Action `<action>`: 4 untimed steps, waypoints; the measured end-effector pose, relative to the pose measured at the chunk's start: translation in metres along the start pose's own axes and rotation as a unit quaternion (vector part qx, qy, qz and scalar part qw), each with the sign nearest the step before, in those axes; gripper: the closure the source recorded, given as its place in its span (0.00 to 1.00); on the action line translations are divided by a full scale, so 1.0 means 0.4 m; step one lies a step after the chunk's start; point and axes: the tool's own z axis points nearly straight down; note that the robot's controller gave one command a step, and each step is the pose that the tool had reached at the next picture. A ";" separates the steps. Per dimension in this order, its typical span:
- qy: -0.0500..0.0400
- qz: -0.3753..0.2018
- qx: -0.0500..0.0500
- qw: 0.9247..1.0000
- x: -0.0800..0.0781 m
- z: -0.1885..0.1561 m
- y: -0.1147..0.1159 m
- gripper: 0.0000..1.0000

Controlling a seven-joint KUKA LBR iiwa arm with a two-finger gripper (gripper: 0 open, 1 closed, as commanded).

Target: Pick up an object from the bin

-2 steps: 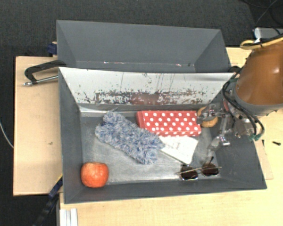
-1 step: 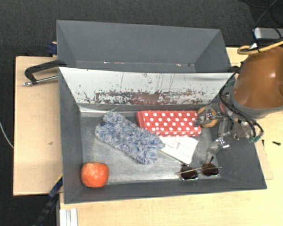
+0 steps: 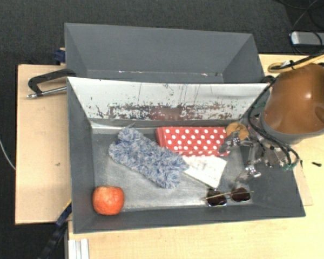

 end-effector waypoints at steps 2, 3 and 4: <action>-0.002 -0.272 0.001 0.962 0.002 -0.068 0.040 0.00; 0.000 -0.325 0.000 0.946 -0.016 0.225 0.098 1.00; 0.002 -0.325 -0.001 0.946 -0.013 0.230 0.098 0.00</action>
Offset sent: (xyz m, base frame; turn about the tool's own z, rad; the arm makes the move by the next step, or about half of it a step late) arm -0.0072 0.0095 0.0368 -0.6291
